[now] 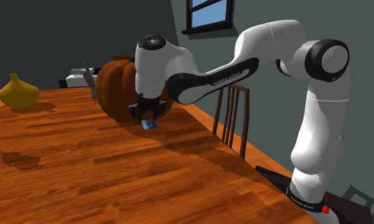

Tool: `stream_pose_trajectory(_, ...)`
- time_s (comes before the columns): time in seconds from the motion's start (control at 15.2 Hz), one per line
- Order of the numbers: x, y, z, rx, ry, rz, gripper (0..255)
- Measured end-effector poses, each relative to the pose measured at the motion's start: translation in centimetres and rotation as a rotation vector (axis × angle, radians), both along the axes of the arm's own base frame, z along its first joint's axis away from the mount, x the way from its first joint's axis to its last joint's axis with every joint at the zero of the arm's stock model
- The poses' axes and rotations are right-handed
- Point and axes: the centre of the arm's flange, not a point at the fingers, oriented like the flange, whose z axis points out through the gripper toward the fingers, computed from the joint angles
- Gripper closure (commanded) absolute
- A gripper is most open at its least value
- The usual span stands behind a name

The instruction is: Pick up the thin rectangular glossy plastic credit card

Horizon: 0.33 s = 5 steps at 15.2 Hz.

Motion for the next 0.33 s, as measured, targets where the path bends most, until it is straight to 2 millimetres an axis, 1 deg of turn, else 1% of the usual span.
stream_pose_trajectory(0.33, 0.0, 0.2, 2.4, 0.000, 0.000, 0.000, 255)
